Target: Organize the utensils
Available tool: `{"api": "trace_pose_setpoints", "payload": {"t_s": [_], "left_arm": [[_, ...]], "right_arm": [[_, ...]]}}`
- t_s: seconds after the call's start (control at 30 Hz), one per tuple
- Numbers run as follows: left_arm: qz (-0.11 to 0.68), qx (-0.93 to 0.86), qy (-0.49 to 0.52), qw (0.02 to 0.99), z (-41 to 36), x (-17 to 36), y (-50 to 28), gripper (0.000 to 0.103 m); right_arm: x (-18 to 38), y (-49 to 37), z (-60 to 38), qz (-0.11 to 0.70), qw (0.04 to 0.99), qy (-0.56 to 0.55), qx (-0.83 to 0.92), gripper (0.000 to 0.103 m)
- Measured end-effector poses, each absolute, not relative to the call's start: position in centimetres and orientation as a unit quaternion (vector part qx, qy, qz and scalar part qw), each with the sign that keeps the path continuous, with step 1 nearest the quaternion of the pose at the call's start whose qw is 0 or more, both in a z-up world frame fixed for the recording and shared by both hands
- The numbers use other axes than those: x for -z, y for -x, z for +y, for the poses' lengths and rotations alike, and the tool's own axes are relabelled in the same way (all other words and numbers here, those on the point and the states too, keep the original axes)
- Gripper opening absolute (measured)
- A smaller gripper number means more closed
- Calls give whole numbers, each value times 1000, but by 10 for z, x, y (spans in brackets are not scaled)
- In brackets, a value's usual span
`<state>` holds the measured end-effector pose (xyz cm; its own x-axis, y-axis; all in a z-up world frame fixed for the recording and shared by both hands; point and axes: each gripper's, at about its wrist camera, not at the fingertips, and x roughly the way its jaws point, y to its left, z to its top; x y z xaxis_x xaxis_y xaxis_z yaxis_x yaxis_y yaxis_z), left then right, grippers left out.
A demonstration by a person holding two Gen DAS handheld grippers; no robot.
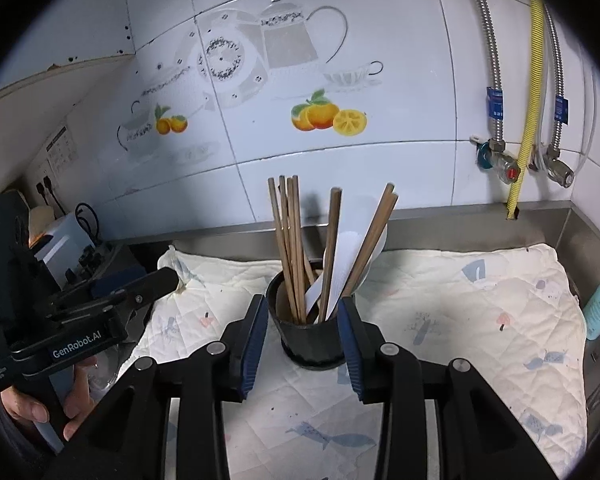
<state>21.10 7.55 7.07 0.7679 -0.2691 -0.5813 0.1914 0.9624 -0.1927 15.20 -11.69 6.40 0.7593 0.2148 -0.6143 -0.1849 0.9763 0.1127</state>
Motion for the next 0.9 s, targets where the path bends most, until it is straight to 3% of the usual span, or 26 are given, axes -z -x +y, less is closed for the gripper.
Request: {"api": "trace_pose_setpoints", "payload": {"t_s": [0.43, 0.57, 0.9], "left_arm": [[326, 79, 48, 941, 88, -66, -162, 72], [317, 69, 49, 945, 87, -70, -139, 85], [320, 60, 43, 945, 71, -70, -96, 89]], "right_arm": [[-59, -114, -114, 330, 937, -9, -118, 48], [-60, -97, -115, 329, 936, 3, -125, 53], [-60, -62, -125, 323, 937, 21, -130, 55]]}}
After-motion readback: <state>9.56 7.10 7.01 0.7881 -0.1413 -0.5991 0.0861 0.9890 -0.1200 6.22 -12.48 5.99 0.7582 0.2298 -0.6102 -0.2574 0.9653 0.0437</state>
